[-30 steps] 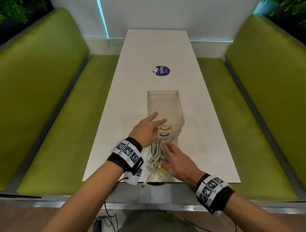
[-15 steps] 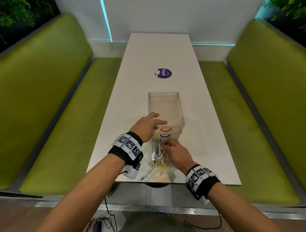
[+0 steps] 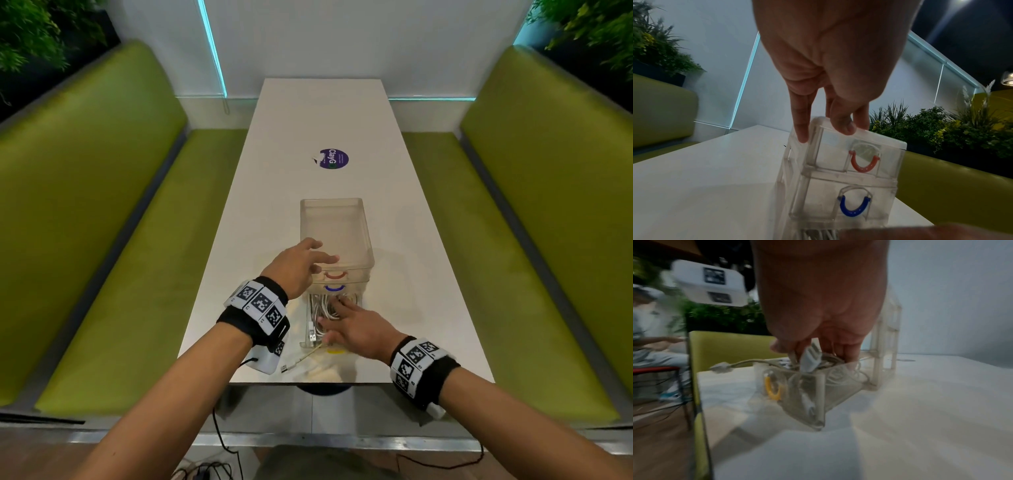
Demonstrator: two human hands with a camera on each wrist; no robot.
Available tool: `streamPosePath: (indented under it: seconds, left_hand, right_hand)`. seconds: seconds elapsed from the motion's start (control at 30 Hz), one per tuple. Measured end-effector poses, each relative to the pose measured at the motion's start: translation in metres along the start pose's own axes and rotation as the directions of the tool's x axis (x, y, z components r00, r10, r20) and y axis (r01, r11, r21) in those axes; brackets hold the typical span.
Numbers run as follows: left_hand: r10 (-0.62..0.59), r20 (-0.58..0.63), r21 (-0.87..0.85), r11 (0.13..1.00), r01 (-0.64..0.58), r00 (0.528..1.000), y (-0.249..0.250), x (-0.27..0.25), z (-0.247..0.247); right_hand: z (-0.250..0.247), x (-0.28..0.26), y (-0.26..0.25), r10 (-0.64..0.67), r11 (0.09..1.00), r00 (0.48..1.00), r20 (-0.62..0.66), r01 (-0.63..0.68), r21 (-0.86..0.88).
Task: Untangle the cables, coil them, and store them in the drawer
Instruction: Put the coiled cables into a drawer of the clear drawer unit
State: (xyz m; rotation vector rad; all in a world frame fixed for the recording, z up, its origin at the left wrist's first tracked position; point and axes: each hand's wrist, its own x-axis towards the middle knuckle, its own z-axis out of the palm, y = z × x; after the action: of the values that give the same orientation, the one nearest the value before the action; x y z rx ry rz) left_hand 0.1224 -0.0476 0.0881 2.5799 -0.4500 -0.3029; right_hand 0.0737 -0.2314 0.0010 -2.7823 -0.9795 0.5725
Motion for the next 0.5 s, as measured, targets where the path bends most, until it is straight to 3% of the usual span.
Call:
streamPosePath:
  seconds: [0.13, 0.3, 0.37, 0.5]
  left_hand:
    - [-0.011, -0.015, -0.008, 1.000, 0.011, 1.000, 0.001, -0.001, 0.000]
    - [-0.006, -0.022, -0.025, 1.000, 0.005, 1.000, 0.000, -0.001, 0.002]
    - [-0.002, -0.029, -0.026, 1.000, 0.001, 1.000, -0.001, -0.001, 0.003]
    - [-0.008, -0.037, -0.042, 0.999, 0.007, 0.999, -0.001, -0.002, 0.004]
  right_hand:
    - [0.008, 0.004, -0.006, 0.041, 0.986, 0.968, -0.247, 0.000, 0.166]
    - [0.012, 0.000, -0.009, 0.162, 0.950, 0.936, -0.312, -0.063, 0.305]
    - [0.012, -0.006, -0.009, 0.109, 0.964, 0.943, -0.315, -0.024, 0.263]
    - [0.036, -0.020, -0.006, -0.082, 0.996, 0.957, -0.277, 0.085, -0.002]
